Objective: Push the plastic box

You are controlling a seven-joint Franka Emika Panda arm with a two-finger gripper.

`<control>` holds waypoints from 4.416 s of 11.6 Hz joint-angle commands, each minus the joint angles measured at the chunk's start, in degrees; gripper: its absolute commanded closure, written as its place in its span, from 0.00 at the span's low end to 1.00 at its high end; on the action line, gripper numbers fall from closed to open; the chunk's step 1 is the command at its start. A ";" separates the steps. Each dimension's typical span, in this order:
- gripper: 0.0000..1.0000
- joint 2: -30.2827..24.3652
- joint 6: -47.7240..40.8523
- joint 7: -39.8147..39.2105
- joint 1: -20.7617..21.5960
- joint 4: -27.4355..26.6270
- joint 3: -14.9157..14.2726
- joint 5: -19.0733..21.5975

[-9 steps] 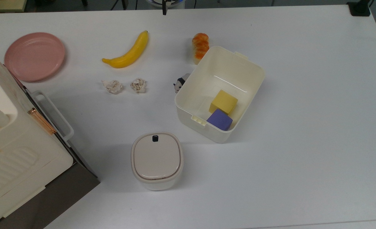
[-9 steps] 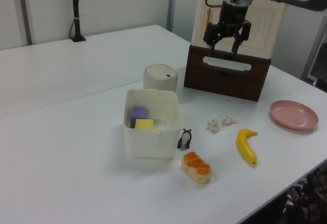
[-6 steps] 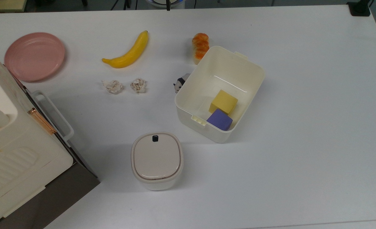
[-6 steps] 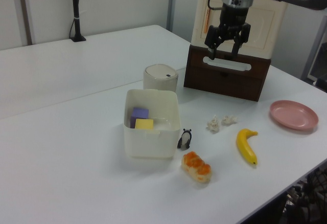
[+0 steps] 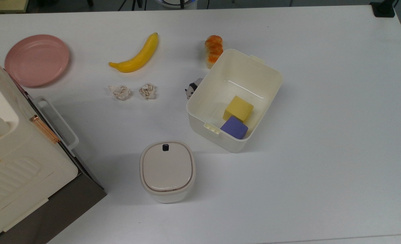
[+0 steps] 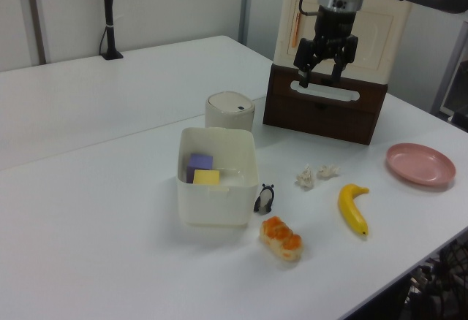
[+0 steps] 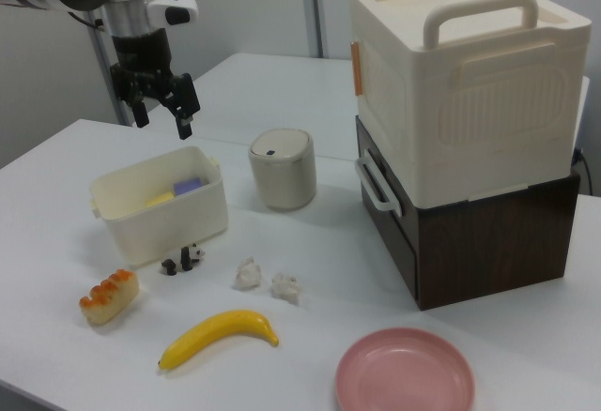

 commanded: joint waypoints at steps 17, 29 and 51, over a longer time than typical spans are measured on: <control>0.00 8.95 15.37 -40.88 11.24 -16.86 1.27 -11.63; 0.00 12.81 19.85 -31.06 13.26 -14.84 1.36 -11.81; 0.00 27.41 16.07 -14.78 18.89 4.85 0.92 -15.85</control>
